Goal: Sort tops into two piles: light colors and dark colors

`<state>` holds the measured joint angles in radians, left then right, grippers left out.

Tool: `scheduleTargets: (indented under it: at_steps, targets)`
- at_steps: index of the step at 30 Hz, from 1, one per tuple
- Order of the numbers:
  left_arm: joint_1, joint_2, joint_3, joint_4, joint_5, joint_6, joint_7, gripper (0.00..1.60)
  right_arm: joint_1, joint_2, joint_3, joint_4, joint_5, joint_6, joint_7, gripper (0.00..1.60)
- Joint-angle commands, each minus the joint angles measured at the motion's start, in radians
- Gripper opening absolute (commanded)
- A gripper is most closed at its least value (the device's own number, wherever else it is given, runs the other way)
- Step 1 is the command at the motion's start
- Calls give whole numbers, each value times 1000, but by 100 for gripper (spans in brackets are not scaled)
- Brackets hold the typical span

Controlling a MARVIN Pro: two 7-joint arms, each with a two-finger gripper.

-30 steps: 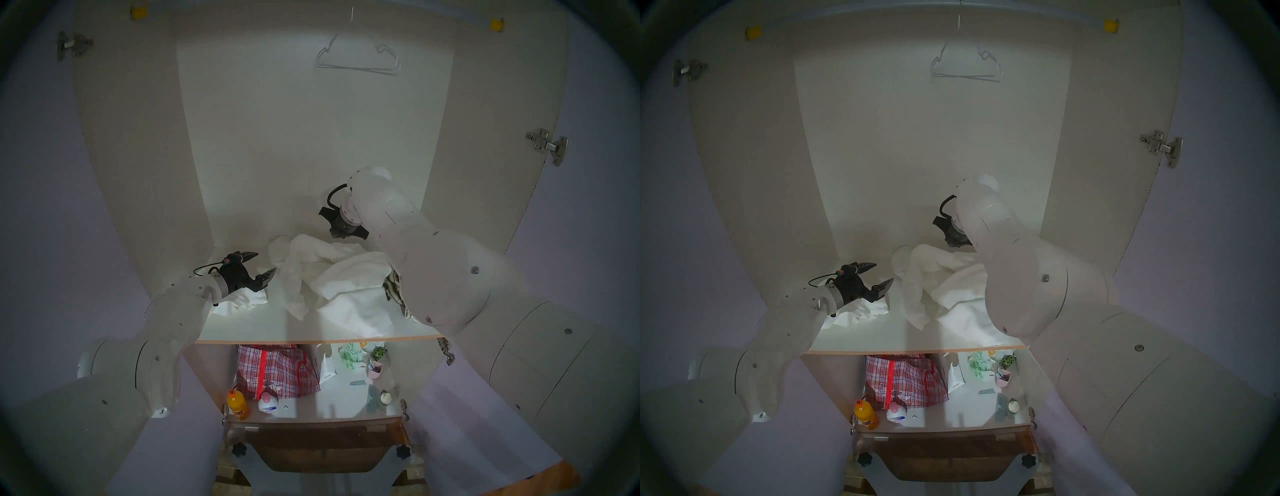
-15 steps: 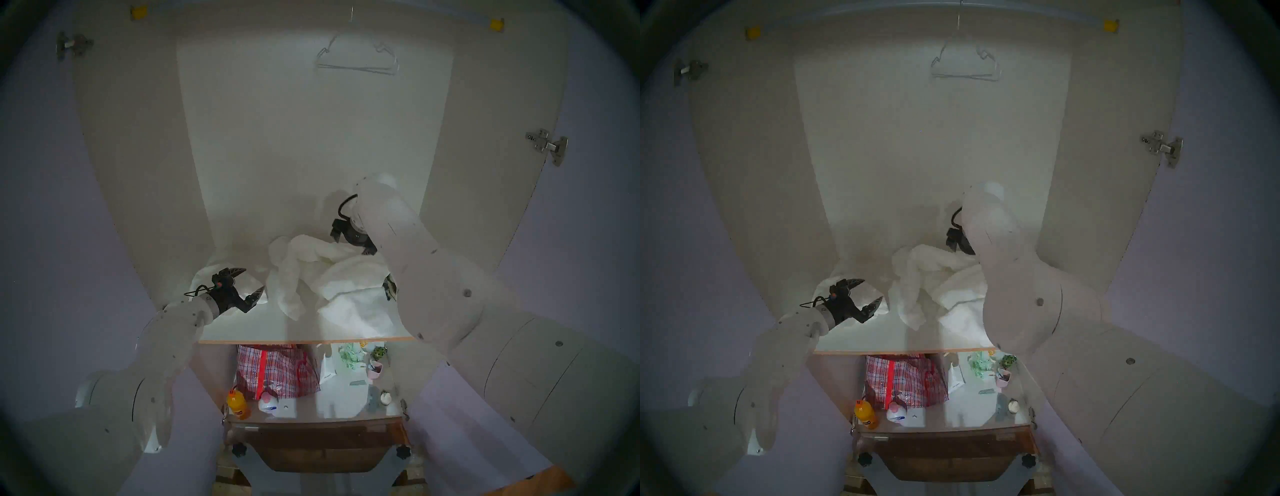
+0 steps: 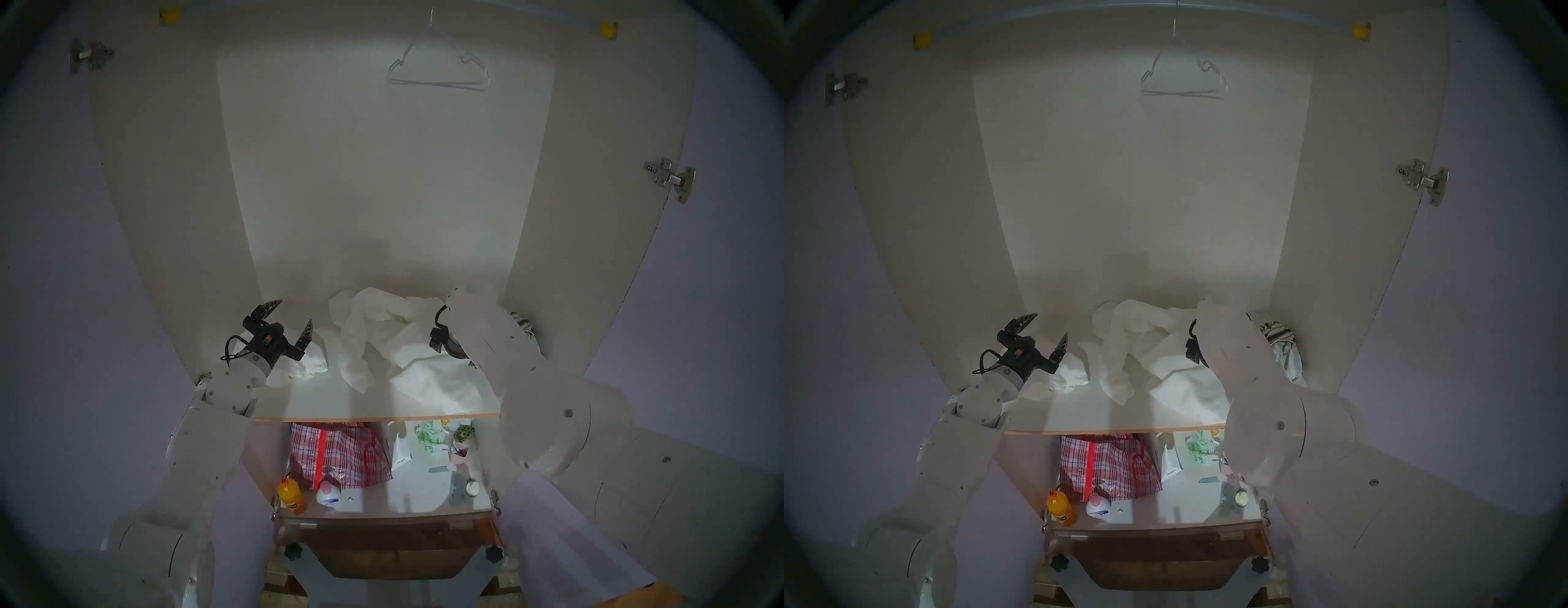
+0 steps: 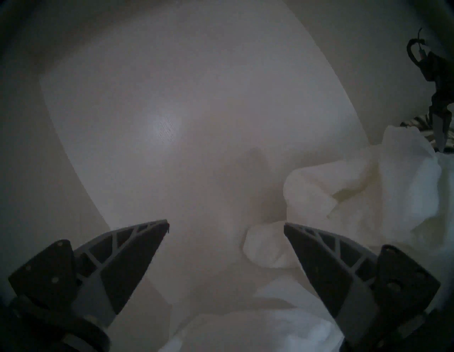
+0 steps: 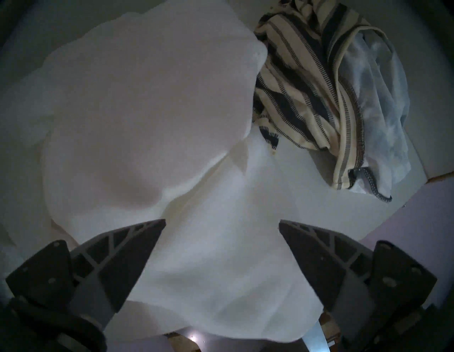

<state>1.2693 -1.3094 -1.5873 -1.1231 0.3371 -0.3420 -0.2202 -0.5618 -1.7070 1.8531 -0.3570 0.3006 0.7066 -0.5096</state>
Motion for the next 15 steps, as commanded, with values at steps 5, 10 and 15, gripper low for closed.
scheduleTargets:
  at_steps: [5, 10, 15]
  targets:
    - [42, 11, 10, -110, 11, 89, -6, 160, 61, 64, -48, 85, 34, 6, 272, 160]
    - [42, 13, 13, -112, 11, 93, -5, 160, 76, 85, -91, 122, 1, 21, 396, 160]
    - [42, 14, 15, -111, 10, 93, -4, 160, 59, 83, -154, 159, -35, -27, 419, 160]
